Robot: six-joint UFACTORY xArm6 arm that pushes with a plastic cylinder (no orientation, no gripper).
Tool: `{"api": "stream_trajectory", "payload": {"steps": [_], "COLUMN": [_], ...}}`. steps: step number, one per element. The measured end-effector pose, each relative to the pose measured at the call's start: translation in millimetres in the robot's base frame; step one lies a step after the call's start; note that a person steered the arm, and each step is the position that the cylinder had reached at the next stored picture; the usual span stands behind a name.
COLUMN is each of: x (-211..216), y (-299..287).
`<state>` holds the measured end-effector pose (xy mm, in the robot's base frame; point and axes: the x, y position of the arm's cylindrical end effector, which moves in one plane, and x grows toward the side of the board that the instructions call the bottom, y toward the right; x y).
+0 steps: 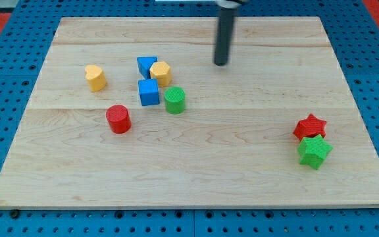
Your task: Place the yellow hexagon to the left of the green star
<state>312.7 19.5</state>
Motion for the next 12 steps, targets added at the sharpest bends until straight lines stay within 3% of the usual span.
{"api": "stream_trajectory", "payload": {"steps": [2,3,4,6,9,10,12], "x": [-48,-55,-13,11,96,110,71], "y": [-179,-240,-227,-99,-3,4,-47]}}
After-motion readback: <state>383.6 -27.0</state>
